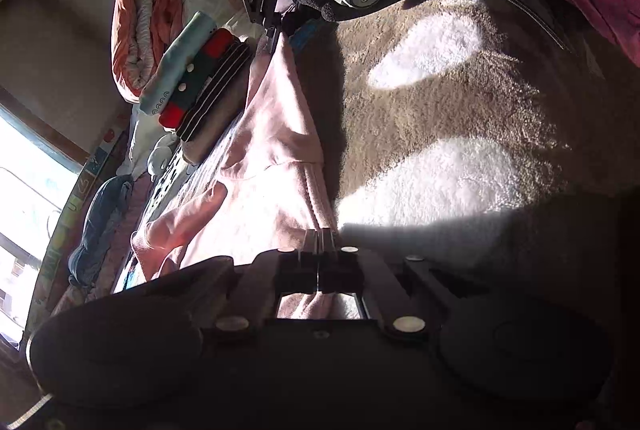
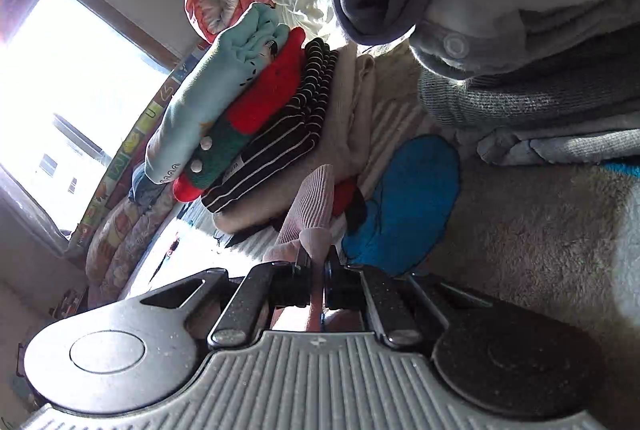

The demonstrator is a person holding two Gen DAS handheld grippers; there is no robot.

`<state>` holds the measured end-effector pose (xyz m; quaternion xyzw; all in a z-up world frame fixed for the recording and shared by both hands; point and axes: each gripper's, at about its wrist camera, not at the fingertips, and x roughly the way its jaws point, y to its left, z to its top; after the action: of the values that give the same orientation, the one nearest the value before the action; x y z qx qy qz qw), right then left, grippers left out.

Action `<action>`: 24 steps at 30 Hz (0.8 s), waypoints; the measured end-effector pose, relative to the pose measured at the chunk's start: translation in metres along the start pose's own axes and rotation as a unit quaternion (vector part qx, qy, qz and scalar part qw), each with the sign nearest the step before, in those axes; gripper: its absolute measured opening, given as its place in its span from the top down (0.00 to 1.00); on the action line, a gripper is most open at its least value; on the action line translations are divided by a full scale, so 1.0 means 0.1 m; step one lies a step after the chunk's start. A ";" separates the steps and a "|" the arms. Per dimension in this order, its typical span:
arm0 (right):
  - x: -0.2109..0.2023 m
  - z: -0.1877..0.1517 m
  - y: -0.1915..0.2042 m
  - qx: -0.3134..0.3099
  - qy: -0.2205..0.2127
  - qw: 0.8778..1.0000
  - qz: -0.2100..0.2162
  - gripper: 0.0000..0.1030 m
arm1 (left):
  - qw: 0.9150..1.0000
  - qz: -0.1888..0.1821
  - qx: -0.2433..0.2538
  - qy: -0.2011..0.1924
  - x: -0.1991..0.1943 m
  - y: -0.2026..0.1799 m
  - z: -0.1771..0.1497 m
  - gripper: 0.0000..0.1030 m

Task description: Fold clothes

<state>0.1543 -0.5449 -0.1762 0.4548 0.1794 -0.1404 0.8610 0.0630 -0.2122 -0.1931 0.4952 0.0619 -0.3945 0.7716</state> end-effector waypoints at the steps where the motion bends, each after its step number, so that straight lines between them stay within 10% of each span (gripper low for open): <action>1: 0.05 0.00 -0.04 0.003 0.009 1.000 -0.006 0.92 | 1.000 0.000 -0.002 -0.001 0.00 0.00 0.00 1.00; 6: 0.05 -0.04 -0.16 0.031 -0.009 0.999 -0.005 0.77 | 1.000 -0.004 -0.010 -0.002 0.00 0.01 -0.01 1.00; 8: 0.09 -0.02 -0.09 -0.017 -0.006 0.999 -0.047 0.86 | 1.000 -0.006 -0.014 -0.002 0.01 0.02 -0.01 1.00; 14: -0.22 -0.05 0.25 -0.101 -0.041 0.992 -0.061 0.65 | 1.000 -0.010 -0.026 -0.001 0.02 0.05 0.00 1.00; 24: -0.83 -1.10 0.97 -0.236 0.098 0.961 0.106 0.67 | 1.000 0.002 -0.022 0.002 0.04 0.02 0.03 1.00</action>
<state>0.0991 -0.3939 -0.1260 0.2669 0.2415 0.0433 0.9320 0.0656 -0.2161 -0.1923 0.4791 0.0711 -0.3908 0.7827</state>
